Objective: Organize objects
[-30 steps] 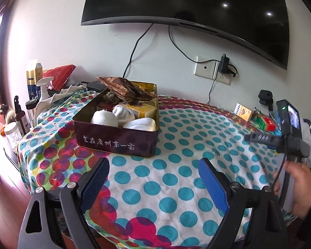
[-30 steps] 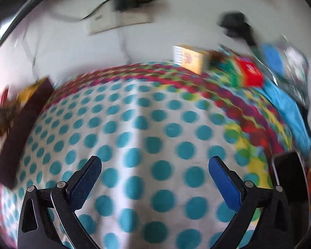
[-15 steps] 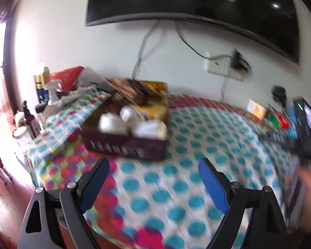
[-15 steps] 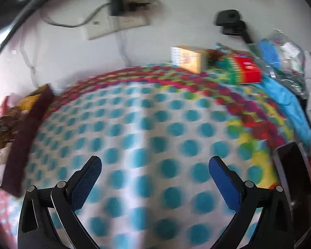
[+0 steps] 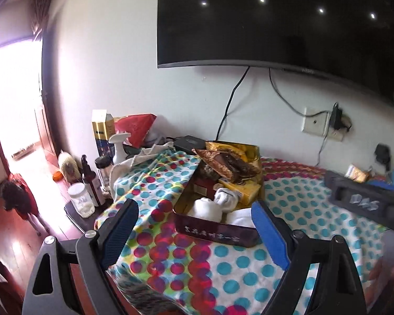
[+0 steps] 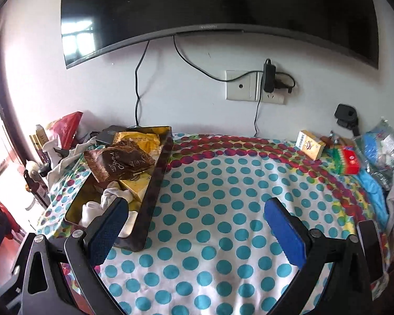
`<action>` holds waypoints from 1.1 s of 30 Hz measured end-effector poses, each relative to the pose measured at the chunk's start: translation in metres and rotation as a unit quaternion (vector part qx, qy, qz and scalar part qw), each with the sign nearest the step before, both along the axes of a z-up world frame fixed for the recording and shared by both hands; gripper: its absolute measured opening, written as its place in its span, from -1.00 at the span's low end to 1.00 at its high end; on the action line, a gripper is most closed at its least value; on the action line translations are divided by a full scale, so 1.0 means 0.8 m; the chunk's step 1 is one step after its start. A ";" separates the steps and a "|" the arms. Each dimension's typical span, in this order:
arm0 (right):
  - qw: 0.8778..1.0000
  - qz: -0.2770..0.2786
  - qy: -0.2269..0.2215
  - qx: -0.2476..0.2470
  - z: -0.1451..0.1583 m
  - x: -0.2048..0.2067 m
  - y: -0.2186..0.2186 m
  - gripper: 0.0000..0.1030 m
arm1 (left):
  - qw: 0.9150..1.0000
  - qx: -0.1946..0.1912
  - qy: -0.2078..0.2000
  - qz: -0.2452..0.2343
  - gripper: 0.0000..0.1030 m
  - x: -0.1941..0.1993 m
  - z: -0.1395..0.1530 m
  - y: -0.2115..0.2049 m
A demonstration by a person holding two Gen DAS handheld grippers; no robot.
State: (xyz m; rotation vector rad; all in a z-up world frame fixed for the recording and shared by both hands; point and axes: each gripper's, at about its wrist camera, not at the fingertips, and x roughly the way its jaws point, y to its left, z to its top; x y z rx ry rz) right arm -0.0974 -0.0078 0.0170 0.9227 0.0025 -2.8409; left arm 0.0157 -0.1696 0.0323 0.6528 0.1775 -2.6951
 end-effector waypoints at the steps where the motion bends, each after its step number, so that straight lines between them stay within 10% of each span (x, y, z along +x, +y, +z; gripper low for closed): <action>1: 1.000 0.005 -0.003 0.000 0.002 0.005 -0.005 1.00 | 1.000 0.010 0.000 -0.001 0.74 0.005 0.005 -0.001; 23: 0.999 0.038 0.011 0.029 0.017 0.035 -0.035 1.00 | 0.999 -0.014 -0.026 0.031 0.74 0.034 0.010 0.012; 33: 0.998 0.046 0.020 0.030 0.025 0.043 -0.043 1.00 | 0.999 0.032 -0.034 0.010 0.74 0.034 0.002 0.001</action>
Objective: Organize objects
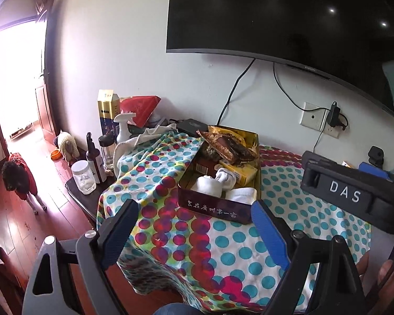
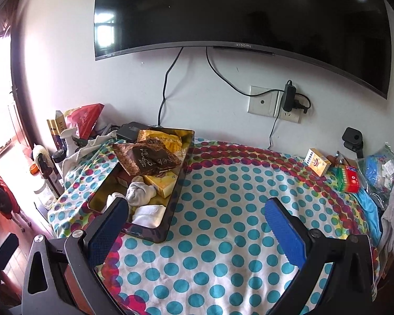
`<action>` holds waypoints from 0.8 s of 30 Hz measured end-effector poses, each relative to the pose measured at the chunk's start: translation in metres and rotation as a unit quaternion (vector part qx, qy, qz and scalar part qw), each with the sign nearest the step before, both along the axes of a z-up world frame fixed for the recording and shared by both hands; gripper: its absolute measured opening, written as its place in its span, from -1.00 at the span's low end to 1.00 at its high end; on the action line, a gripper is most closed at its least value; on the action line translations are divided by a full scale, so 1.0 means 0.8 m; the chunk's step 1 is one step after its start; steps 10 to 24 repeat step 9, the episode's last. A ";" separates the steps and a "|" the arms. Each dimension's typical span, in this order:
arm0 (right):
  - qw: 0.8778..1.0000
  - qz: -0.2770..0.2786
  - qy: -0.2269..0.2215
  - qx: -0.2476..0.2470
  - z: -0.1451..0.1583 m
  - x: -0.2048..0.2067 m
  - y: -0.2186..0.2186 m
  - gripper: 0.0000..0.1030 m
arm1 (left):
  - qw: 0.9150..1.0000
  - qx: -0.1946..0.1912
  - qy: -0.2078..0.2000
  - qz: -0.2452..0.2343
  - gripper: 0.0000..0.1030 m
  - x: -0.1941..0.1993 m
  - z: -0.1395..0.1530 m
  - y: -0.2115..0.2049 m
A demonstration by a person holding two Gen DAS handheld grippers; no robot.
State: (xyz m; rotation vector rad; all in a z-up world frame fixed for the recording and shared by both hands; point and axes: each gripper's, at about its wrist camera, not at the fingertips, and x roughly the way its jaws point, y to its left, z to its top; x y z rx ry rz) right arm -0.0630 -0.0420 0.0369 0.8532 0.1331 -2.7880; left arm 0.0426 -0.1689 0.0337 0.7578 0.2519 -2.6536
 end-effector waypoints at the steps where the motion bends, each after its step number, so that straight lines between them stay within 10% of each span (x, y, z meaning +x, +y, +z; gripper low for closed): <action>1: 1.000 0.001 0.000 0.000 0.000 0.000 -0.001 1.00 | 1.000 -0.001 0.000 0.001 0.74 0.000 0.000 0.001; 24: 1.000 0.000 -0.003 0.001 0.001 -0.001 0.000 1.00 | 1.000 -0.006 0.002 -0.012 0.74 0.000 -0.001 0.009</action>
